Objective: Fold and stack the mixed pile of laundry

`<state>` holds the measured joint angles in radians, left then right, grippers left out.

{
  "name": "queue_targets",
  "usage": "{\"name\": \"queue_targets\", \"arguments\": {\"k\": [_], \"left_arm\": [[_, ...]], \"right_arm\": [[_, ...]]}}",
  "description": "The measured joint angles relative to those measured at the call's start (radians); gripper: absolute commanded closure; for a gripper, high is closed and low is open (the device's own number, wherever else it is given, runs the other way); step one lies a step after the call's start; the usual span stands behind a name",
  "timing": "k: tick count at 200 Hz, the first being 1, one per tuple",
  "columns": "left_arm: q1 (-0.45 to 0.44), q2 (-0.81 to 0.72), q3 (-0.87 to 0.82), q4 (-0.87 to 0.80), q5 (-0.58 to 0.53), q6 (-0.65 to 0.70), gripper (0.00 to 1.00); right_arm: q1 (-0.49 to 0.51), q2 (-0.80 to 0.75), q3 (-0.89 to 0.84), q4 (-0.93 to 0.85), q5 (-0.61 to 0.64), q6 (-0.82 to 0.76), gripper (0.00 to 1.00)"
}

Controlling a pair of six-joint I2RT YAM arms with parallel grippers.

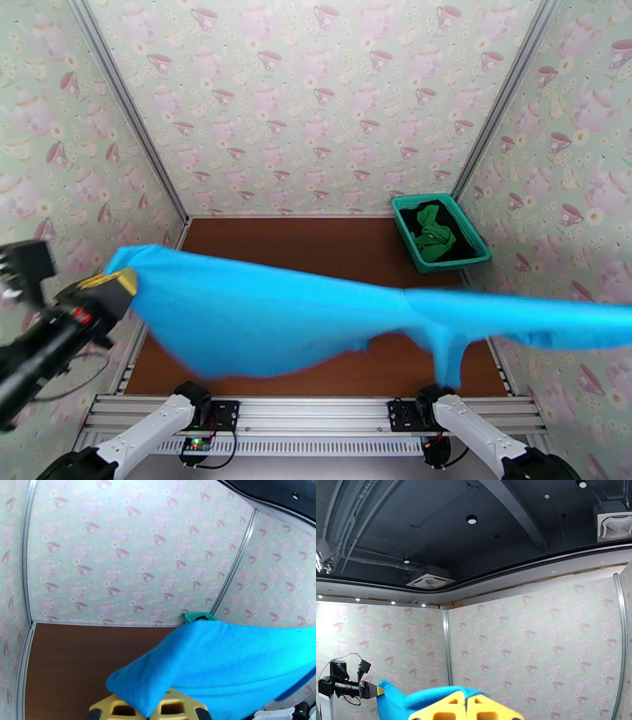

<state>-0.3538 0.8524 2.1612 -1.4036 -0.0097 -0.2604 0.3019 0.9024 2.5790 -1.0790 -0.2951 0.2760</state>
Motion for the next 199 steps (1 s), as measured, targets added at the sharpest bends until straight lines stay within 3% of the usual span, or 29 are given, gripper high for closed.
{"name": "queue_targets", "arguments": {"k": [24, 50, 102, 132, 157, 177, 199], "left_arm": [[0.058, 0.000, -0.012, -0.025, 0.058, 0.000, 1.00], [0.076, 0.000, -0.158, -0.003, 0.085, 0.000, 1.00], [0.078, 0.047, -0.618, 0.193, 0.022, -0.029, 1.00], [0.079, 0.241, -0.789, 0.372, -0.059, -0.041, 1.00], [0.079, 0.511, -0.848, 0.546, -0.147, -0.045, 1.00], [0.080, 0.735, -0.843, 0.672, -0.216, -0.039, 1.00], [0.086, 0.972, -0.763, 0.759, -0.290, -0.019, 1.00]], "right_arm": [[0.000, 0.002, -0.010, -0.008, 0.008, 0.009, 1.00], [0.000, 0.005, -0.074, -0.011, 0.075, -0.011, 1.00], [0.000, 0.134, -0.522, 0.162, 0.242, -0.151, 1.00], [0.000, 0.384, -0.778, 0.326, 0.306, -0.234, 1.00], [-0.002, 0.665, -0.901, 0.461, 0.343, -0.295, 1.00], [-0.006, 0.904, -0.879, 0.532, 0.382, -0.331, 1.00], [-0.013, 1.197, -0.715, 0.564, 0.432, -0.349, 1.00]]}}
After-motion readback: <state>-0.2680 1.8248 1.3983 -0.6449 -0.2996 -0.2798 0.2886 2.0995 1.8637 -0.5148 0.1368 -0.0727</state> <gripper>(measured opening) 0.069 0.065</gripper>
